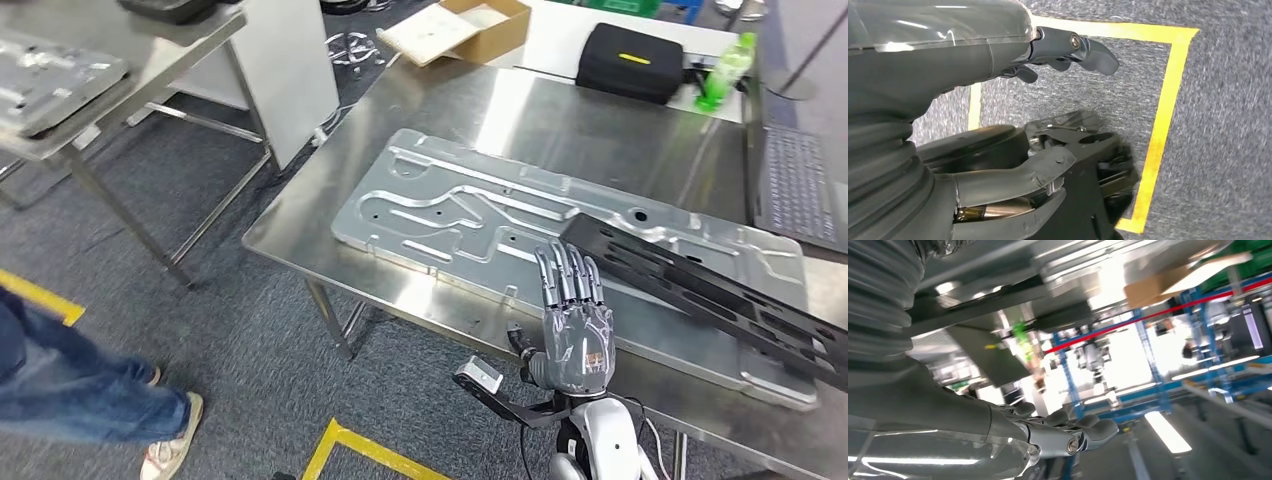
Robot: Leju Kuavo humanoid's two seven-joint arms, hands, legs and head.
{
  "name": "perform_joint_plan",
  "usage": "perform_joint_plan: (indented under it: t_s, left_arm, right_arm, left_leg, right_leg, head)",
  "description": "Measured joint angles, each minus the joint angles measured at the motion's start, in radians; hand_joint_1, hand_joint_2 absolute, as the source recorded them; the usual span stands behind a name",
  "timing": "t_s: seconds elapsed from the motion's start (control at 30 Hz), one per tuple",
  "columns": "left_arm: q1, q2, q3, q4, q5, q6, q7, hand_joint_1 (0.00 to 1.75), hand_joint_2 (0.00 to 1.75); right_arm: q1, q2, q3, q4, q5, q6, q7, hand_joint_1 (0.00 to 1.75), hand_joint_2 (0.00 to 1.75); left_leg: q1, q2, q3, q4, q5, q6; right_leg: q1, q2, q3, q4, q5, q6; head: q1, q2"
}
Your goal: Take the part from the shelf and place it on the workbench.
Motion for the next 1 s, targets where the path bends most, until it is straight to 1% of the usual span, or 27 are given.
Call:
perform_joint_plan:
  t_s: [0.03, 0.07, 0.1, 0.17, 0.2, 0.23, 0.3, 0.33, 0.37, 0.4, 0.43, 0.47, 0.5, 0.53, 0.57, 0.6, 0.63, 0.67, 0.7, 0.73, 0.8, 0.83, 0.87, 0.9, 0.93, 0.97, 1.0]
  left_arm:
    - [0.001, 0.000, 0.000, 0.000, 0.000, 0.000, 0.000, 0.00, 1.75]
    - [0.002, 0.000, 0.000, 0.000, 0.000, 0.000, 0.000, 0.00, 1.75]
    - [0.003, 0.000, 0.000, 0.000, 0.000, 0.000, 0.000, 0.00, 1.75]
    - [0.001, 0.001, 0.000, 0.000, -0.001, 0.002, 0.000, 0.00, 1.75]
    - [-0.002, 0.001, 0.000, 0.000, -0.001, 0.004, 0.000, 0.00, 1.75]
    - [-0.003, 0.001, 0.000, 0.000, -0.001, 0.004, 0.000, 0.00, 1.75]
    - [-0.002, 0.000, 0.000, 0.000, -0.001, 0.005, 0.000, 0.00, 1.75]
    - [0.000, 0.000, 0.000, 0.000, -0.001, 0.005, 0.000, 0.00, 1.75]
    - [0.001, 0.000, 0.000, 0.000, -0.002, 0.006, 0.000, 0.00, 1.75]
    - [0.001, 0.000, 0.000, 0.000, -0.002, 0.006, 0.000, 0.00, 1.75]
    - [0.000, 0.000, 0.000, 0.000, -0.003, 0.007, 0.000, 0.00, 1.75]
    - [-0.002, 0.000, 0.000, 0.000, -0.004, 0.007, 0.000, 0.00, 1.75]
    - [-0.003, 0.000, 0.000, 0.000, -0.004, 0.008, 0.000, 0.00, 1.75]
    - [-0.003, 0.000, 0.000, 0.000, -0.004, 0.008, 0.000, 0.00, 1.75]
    - [-0.003, 0.000, 0.000, 0.000, -0.004, 0.008, 0.000, 0.00, 1.75]
    - [-0.003, 0.000, 0.000, 0.000, -0.004, 0.008, 0.000, 0.00, 1.75]
    - [-0.002, 0.000, 0.000, 0.000, -0.005, 0.008, 0.001, 0.00, 1.75]
    - [-0.003, 0.000, 0.000, 0.000, -0.005, 0.008, 0.001, 0.00, 1.75]
    - [-0.004, 0.000, 0.000, 0.000, -0.005, 0.008, 0.001, 0.00, 1.75]
    - [-0.005, 0.000, 0.000, 0.000, -0.005, 0.008, 0.001, 0.00, 1.75]
    - [-0.003, 0.000, 0.000, 0.000, -0.005, 0.008, 0.001, 0.00, 1.75]
    - [-0.001, 0.000, 0.000, 0.000, -0.005, 0.009, 0.001, 0.00, 1.75]
    - [0.000, 0.000, 0.000, 0.000, -0.005, 0.009, 0.001, 0.00, 1.75]
    - [0.000, 0.000, 0.000, 0.000, -0.005, 0.009, 0.001, 0.00, 1.75]
    - [-0.001, 0.000, 0.000, 0.000, -0.005, 0.010, 0.001, 0.00, 1.75]
    - [-0.003, 0.000, 0.000, 0.000, -0.005, 0.010, 0.001, 0.00, 1.75]
    - [-0.004, 0.000, 0.000, 0.000, -0.005, 0.010, 0.001, 0.00, 1.75]
  right_arm:
    - [0.001, 0.000, 0.000, 0.000, 0.000, 0.000, 0.000, 0.00, 1.75]
    - [0.001, 0.000, 0.000, 0.000, 0.000, 0.000, 0.000, 0.00, 1.75]
    - [0.000, 0.000, 0.000, 0.000, 0.000, 0.000, 0.000, 0.00, 1.75]
    - [0.000, 0.000, 0.000, 0.000, 0.000, -0.001, 0.000, 0.00, 1.75]
    - [-0.001, 0.000, 0.000, 0.000, 0.000, -0.002, -0.001, 0.00, 1.75]
    - [-0.001, 0.000, 0.000, 0.000, 0.000, -0.003, -0.002, 0.00, 1.75]
    - [-0.002, 0.000, 0.000, 0.000, 0.000, -0.004, -0.004, 0.00, 1.75]
    - [-0.003, 0.000, 0.000, 0.000, 0.001, -0.004, -0.004, 0.00, 1.75]
    - [-0.004, 0.000, 0.000, 0.000, 0.001, -0.005, -0.005, 0.00, 1.75]
    - [-0.005, 0.000, 0.000, 0.000, 0.001, -0.005, -0.006, 0.00, 1.75]
    - [-0.004, 0.000, 0.000, 0.000, 0.001, -0.006, -0.006, 0.00, 1.75]
    - [-0.003, 0.000, 0.000, 0.001, 0.001, -0.006, -0.006, 0.00, 1.75]
    - [-0.001, 0.000, 0.000, 0.002, 0.001, -0.006, -0.006, 0.00, 1.75]
    - [0.000, 0.000, 0.000, 0.003, 0.001, -0.006, -0.006, 0.00, 1.75]
    - [0.000, 0.000, 0.000, 0.004, 0.001, -0.006, -0.006, 0.00, 1.75]
    - [-0.001, 0.000, 0.000, 0.004, 0.001, -0.005, -0.006, 0.00, 1.75]
    - [-0.002, 0.000, 0.000, 0.004, 0.001, -0.005, -0.006, 0.00, 1.75]
    - [-0.002, 0.000, 0.000, 0.004, 0.001, -0.005, -0.006, 0.00, 1.75]
    - [-0.003, 0.000, 0.000, 0.005, 0.001, -0.005, -0.006, 0.00, 1.75]
    - [-0.004, 0.000, 0.000, 0.005, 0.001, -0.005, -0.006, 0.00, 1.75]
    - [-0.006, 0.000, 0.000, 0.006, 0.001, -0.005, -0.007, 0.00, 1.75]
    - [-0.008, 0.000, 0.000, 0.006, 0.001, -0.005, -0.007, 0.00, 1.75]
    - [-0.010, 0.001, 0.000, 0.006, 0.001, -0.005, -0.008, 0.00, 1.75]
    - [-0.012, 0.001, 0.000, 0.006, 0.002, -0.005, -0.008, 0.00, 1.75]
    - [-0.012, 0.001, 0.000, 0.006, 0.002, -0.005, -0.009, 0.00, 1.75]
    - [-0.011, 0.002, 0.000, 0.006, 0.002, -0.005, -0.009, 0.00, 1.75]
    - [-0.011, 0.002, 0.000, 0.007, 0.002, -0.005, -0.009, 0.00, 1.75]
  left_leg:
    - [0.001, 0.004, -0.006, 0.018, 0.001, -0.001]
    - [0.001, 0.008, 0.009, -0.005, 0.020, 0.000]
    - [0.001, 0.019, 0.044, -0.064, 0.051, 0.003]
    - [-0.007, 0.063, 0.120, -0.202, 0.096, 0.014]
    - [-0.012, 0.080, 0.142, -0.245, 0.106, 0.020]
    - [-0.016, 0.087, 0.149, -0.264, 0.106, 0.025]
    - [-0.017, 0.066, 0.147, -0.270, 0.111, 0.035]
    - [-0.014, 0.054, 0.148, -0.275, 0.115, 0.039]
    - [-0.012, 0.043, 0.150, -0.280, 0.120, 0.044]
    - [-0.009, 0.033, 0.152, -0.285, 0.124, 0.049]
    - [-0.009, 0.023, 0.151, -0.285, 0.126, 0.052]
    - [-0.008, 0.011, 0.149, -0.285, 0.128, 0.054]
    - [-0.009, -0.002, 0.148, -0.284, 0.128, 0.054]
    - [-0.008, -0.016, 0.148, -0.282, 0.128, 0.054]
    - [-0.008, -0.030, 0.148, -0.280, 0.128, 0.053]
    - [-0.007, -0.045, 0.148, -0.276, 0.127, 0.051]
    - [-0.005, -0.058, 0.147, -0.272, 0.125, 0.048]
    - [-0.005, -0.071, 0.144, -0.266, 0.124, 0.044]
    - [-0.005, -0.082, 0.140, -0.263, 0.124, 0.038]
    - [-0.004, -0.092, 0.135, -0.261, 0.125, 0.032]
    - [-0.001, -0.114, 0.128, -0.264, 0.131, 0.017]
    - [0.001, -0.110, 0.124, -0.261, 0.129, 0.012]
    - [0.001, -0.092, 0.117, -0.248, 0.119, 0.008]
    - [0.000, -0.066, 0.101, -0.216, 0.098, 0.004]
    - [0.000, -0.035, 0.078, -0.166, 0.068, 0.002]
    - [0.000, -0.014, 0.048, -0.102, 0.035, -0.001]
    - [0.001, -0.005, 0.020, -0.042, 0.009, -0.004]
  right_leg:
    - [0.002, -0.015, 0.000, 0.001, -0.001, -0.001]
    - [0.003, -0.028, 0.000, 0.001, -0.002, -0.001]
    - [0.005, -0.041, 0.002, 0.002, -0.003, 0.000]
    - [0.009, -0.064, 0.005, 0.004, -0.008, 0.005]
    - [0.012, -0.074, 0.006, 0.004, -0.009, 0.009]
    - [0.014, -0.085, 0.007, 0.005, -0.010, 0.013]
    - [0.014, -0.102, 0.009, 0.005, -0.013, 0.022]
    - [0.011, -0.090, 0.009, 0.010, -0.020, 0.028]
    - [0.009, -0.067, 0.003, 0.029, -0.036, 0.034]
    - [0.006, -0.036, -0.013, 0.068, -0.061, 0.039]
    - [0.004, -0.005, -0.038, 0.124, -0.093, 0.042]
    - [0.002, 0.011, -0.069, 0.188, -0.123, 0.044]
    - [0.000, 0.018, -0.096, 0.242, -0.140, 0.046]
    - [-0.002, 0.020, -0.110, 0.268, -0.140, 0.048]
    - [-0.004, 0.022, -0.107, 0.257, -0.120, 0.049]
    - [-0.008, 0.029, -0.086, 0.211, -0.085, 0.050]
    - [-0.012, 0.048, -0.057, 0.146, -0.049, 0.050]
    - [-0.015, 0.073, -0.030, 0.084, -0.024, 0.050]
    - [-0.017, 0.092, -0.013, 0.042, -0.011, 0.048]
    - [-0.016, 0.105, -0.006, 0.023, -0.009, 0.046]
    - [-0.013, 0.091, -0.005, 0.018, -0.007, 0.036]
    - [-0.012, 0.079, -0.003, 0.013, -0.004, 0.029]
    - [-0.013, 0.067, -0.001, 0.008, -0.001, 0.021]
    - [-0.013, 0.052, 0.001, 0.003, 0.001, 0.014]
    - [-0.011, 0.037, 0.001, 0.000, 0.002, 0.008]
    - [-0.008, 0.022, 0.001, 0.000, 0.001, 0.004]
    - [-0.006, 0.005, 0.000, 0.000, 0.001, 0.002]
  head:
    - [0.000, 0.000]
    - [0.000, 0.000]
    - [0.000, 0.000]
    - [0.000, 0.000]
    - [0.000, 0.000]
    - [0.000, 0.000]
    - [0.000, 0.000]
    - [0.001, 0.000]
    - [0.001, 0.000]
    - [0.001, 0.000]
    - [0.001, 0.000]
    - [0.001, 0.000]
    - [0.001, 0.000]
    - [0.001, 0.000]
    - [0.001, 0.000]
    - [0.001, 0.000]
    - [0.001, 0.000]
    - [0.001, 0.000]
    - [0.001, 0.000]
    - [0.001, 0.000]
    - [0.001, 0.000]
    - [0.001, 0.000]
    - [0.000, 0.000]
    - [-0.001, 0.000]
    - [-0.001, 0.000]
    - [-0.002, 0.000]
    - [-0.002, 0.000]
